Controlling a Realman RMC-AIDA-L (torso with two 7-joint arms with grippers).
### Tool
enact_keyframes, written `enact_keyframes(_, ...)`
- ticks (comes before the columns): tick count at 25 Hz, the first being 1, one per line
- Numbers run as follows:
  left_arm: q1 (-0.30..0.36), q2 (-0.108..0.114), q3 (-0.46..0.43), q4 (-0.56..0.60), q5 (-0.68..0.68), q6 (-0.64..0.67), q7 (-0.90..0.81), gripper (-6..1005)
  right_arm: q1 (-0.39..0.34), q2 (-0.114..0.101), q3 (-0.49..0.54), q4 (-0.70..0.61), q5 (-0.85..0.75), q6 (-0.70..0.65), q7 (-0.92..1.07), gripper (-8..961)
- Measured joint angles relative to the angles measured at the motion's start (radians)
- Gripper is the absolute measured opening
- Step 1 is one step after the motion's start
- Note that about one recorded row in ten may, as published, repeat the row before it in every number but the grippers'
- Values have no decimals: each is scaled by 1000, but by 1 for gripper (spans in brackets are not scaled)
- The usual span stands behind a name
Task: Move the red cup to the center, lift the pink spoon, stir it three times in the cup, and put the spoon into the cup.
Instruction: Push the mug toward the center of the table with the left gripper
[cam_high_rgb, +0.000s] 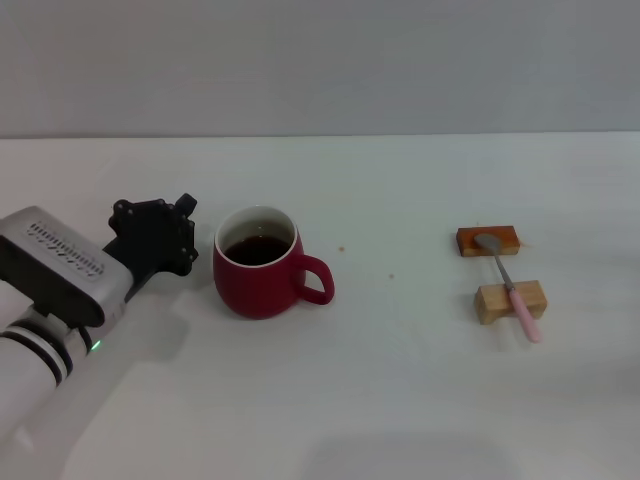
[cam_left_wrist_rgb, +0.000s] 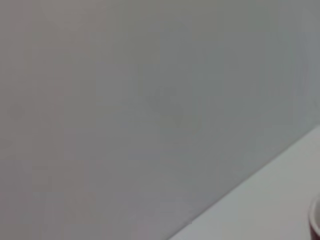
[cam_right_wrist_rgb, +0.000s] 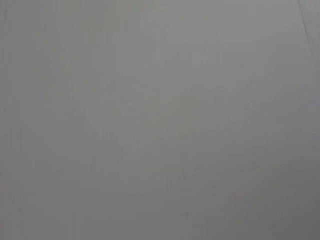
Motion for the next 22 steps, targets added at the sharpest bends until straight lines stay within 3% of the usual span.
enact_keyframes(22, 7, -1, 185, -34, 2, 27, 1, 80, -3, -3, -2, 2, 1, 5, 0, 643)
